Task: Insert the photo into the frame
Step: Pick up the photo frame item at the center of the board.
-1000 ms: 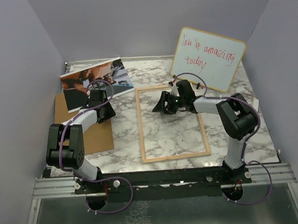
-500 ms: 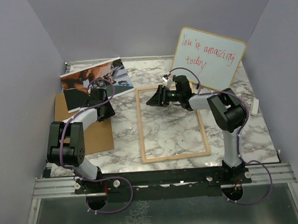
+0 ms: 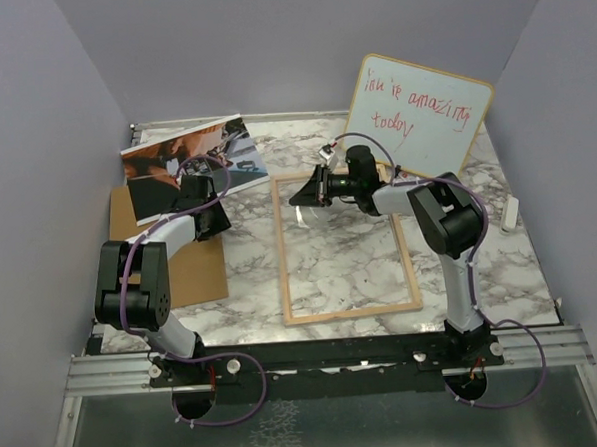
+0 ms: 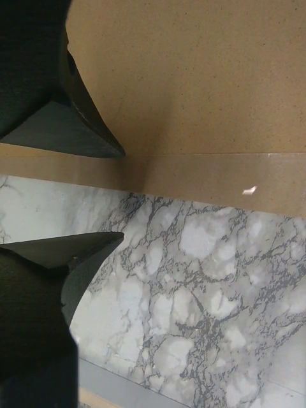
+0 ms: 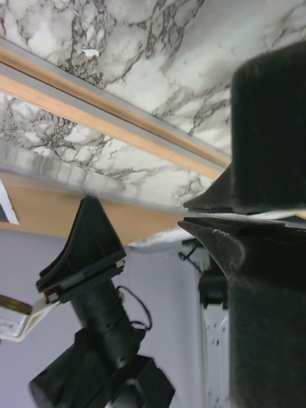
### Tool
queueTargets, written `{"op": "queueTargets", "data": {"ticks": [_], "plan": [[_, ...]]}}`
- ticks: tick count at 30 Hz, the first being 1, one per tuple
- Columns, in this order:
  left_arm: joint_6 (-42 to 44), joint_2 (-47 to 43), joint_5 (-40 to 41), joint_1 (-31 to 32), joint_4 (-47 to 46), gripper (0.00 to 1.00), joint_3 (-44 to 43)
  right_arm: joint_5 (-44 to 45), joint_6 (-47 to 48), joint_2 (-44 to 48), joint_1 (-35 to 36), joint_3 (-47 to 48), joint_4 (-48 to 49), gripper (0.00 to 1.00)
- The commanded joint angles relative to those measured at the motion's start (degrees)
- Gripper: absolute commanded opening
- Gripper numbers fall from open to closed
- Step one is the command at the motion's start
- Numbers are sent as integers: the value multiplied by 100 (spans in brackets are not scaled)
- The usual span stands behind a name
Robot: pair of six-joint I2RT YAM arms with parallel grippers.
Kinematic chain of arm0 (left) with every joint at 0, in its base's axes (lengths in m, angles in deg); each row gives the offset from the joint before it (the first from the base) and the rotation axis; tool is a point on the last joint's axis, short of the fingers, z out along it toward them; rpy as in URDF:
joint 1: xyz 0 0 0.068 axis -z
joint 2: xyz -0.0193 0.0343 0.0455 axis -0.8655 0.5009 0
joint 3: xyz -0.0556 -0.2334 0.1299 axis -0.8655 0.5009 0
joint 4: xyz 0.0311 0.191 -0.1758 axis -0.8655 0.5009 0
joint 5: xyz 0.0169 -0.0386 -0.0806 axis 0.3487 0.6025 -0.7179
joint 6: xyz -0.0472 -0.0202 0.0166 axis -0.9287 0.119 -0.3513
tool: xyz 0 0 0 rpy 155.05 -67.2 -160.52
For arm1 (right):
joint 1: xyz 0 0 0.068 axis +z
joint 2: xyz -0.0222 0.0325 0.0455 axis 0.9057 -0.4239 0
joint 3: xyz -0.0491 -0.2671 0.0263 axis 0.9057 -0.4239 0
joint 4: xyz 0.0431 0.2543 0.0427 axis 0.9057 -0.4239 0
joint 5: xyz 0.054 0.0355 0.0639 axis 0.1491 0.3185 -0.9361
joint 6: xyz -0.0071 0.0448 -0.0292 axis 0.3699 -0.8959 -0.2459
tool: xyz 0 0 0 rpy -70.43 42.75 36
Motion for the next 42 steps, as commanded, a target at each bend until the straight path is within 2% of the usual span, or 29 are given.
{"op": "queueTargets", "data": {"ticks": [1, 5, 10, 13, 20, 23, 26, 30, 33, 37, 42], "plan": [[30, 37, -322, 2, 109, 51, -110, -129, -501, 37, 6, -103, 508, 1], [32, -314, -339, 3, 445, 61, -424, 32, -1272, 250, 11, -603, 1724, 1], [-101, -800, -104, -6, 1311, 90, -1216, 376, -2025, 652, 1, -1047, 2822, 1], [-97, -1070, -106, -24, 1737, 94, -1753, 585, -2241, 1008, -11, -1170, 3018, 0], [-47, -1335, -102, -42, 2345, 93, -2506, 826, -2175, 2205, -301, -1411, 2790, 1], [-9, -1376, -104, -42, 2343, 88, -2369, 766, -1963, 2822, -534, -1378, 2336, 1], [-36, -1325, -276, -34, 2228, 85, -2064, 933, -1551, 3473, -800, -1368, 1465, 0], [-295, -1188, -903, 62, 1635, 83, -1395, 1564, -450, 4441, -1032, -1181, -568, 1], [-615, -1000, -1042, 362, 1089, 82, -969, 2570, 512, 5048, -1062, -887, -2402, 1], [-891, -531, -717, 1080, 562, 79, -786, 3465, 978, 5598, -1155, -789, -3887, 0], [-1103, 259, -268, 1600, 200, 73, -827, 4155, 1242, 6219, -1198, -871, -4882, 0]]}}
